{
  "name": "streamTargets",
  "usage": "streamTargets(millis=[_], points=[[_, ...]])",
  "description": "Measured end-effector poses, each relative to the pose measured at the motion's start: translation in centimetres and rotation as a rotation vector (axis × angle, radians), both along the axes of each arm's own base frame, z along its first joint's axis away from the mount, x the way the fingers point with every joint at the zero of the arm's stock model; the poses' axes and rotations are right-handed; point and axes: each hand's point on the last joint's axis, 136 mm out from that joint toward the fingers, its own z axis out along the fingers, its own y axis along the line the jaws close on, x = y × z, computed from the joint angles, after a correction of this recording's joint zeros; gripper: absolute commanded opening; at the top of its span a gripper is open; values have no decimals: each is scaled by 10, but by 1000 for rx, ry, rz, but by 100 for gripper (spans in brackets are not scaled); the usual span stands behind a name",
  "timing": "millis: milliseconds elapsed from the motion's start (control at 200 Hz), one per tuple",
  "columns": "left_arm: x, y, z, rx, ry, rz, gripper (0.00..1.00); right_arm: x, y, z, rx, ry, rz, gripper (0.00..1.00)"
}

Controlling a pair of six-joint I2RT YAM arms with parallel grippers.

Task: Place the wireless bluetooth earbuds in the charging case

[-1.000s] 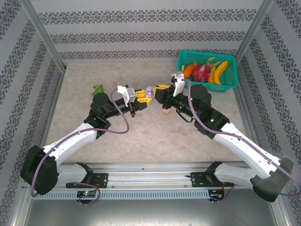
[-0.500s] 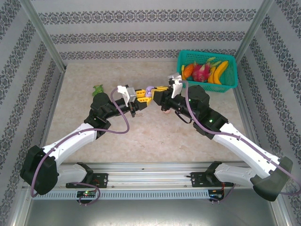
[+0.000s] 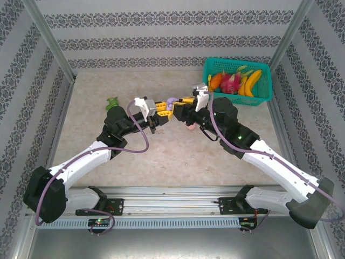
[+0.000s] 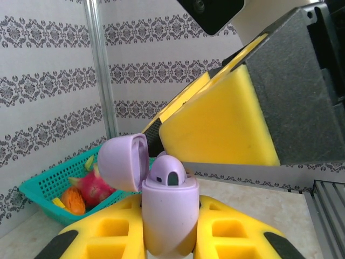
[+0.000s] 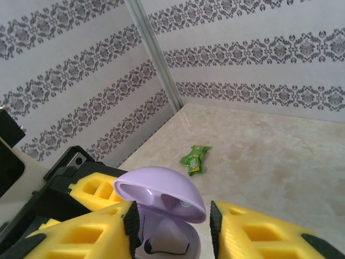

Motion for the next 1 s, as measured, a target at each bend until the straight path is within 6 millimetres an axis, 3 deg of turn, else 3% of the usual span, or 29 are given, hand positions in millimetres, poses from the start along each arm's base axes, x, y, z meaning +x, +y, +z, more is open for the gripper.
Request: streamTargets(millis=[325, 525, 694, 824, 1004], points=[[0, -2, 3, -25, -20, -7, 0, 1, -9, 17, 55, 45, -20, 61], [1, -5, -11, -17, 10, -13, 0, -3, -25, 53, 134, 29, -36, 60], [0, -4, -21, -10, 24, -13, 0, 15, -44, 68, 158, 70, -87, 56], [-1, -4, -26, -5, 32, -15, 0, 47, -41, 47, 121, 180, -99, 47], [-2, -4, -28, -2, 36, -19, 0, 84, -19, -24, 30, 405, -58, 33]])
